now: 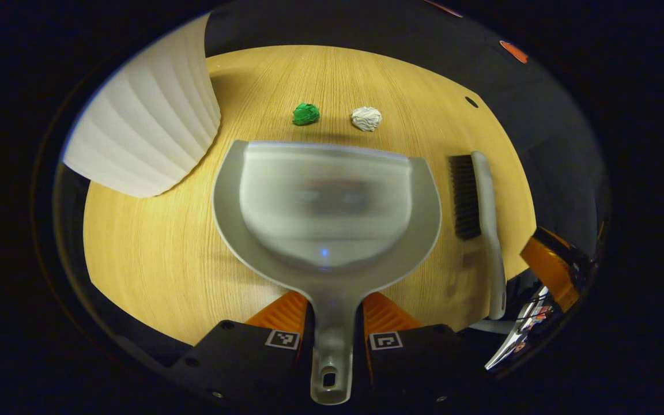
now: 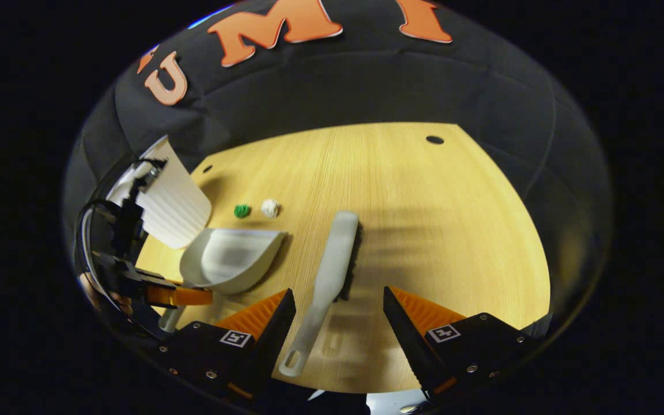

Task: Pick up the small broom and dustpan from the desktop, sweep the trash into the dustpan with the broom, and then empty the trash into the garbage bin.

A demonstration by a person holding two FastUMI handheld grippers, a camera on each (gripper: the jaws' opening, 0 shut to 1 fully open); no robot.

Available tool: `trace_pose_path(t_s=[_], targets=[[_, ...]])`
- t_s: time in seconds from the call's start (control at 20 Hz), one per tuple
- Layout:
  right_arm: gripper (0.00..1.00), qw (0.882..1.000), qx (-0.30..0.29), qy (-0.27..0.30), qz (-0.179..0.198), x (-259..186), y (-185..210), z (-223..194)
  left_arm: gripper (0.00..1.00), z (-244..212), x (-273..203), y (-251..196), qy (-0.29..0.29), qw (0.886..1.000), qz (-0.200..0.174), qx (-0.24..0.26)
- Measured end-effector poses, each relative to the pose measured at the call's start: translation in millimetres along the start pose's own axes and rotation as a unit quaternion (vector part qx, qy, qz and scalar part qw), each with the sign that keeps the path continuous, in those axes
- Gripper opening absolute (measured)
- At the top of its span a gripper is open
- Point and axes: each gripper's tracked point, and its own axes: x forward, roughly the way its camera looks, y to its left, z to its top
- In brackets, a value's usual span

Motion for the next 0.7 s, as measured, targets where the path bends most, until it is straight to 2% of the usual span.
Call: trace_pose_path(t_s=[0.2, 0.35, 0.55, 0.7], targets=[[0.95, 0.996, 0.006, 0.09, 0.019, 24.5, 21.7, -35.3, 0.29, 27.7, 10.8, 12.1, -0.032, 0.999, 0.004, 0.039], [0.94, 0.993, -0.011, 0.12, 0.001, 43.8, 19.7, -44.8, 0.29, 30.9, 3.1, 21.7, -0.056, 0.996, 0.004, 0.068], [0.4, 0.991, -0.031, 0.129, -0.017, 65.4, 11.9, -46.6, 0.29, 33.5, 1.8, 24.9, -0.057, 0.996, -0.008, 0.064], [0.21, 0.993, -0.012, 0.121, -0.002, 64.8, 9.5, -30.3, 0.29, 31.4, 5.1, 31.0, -0.056, 0.995, -0.01, 0.077]])
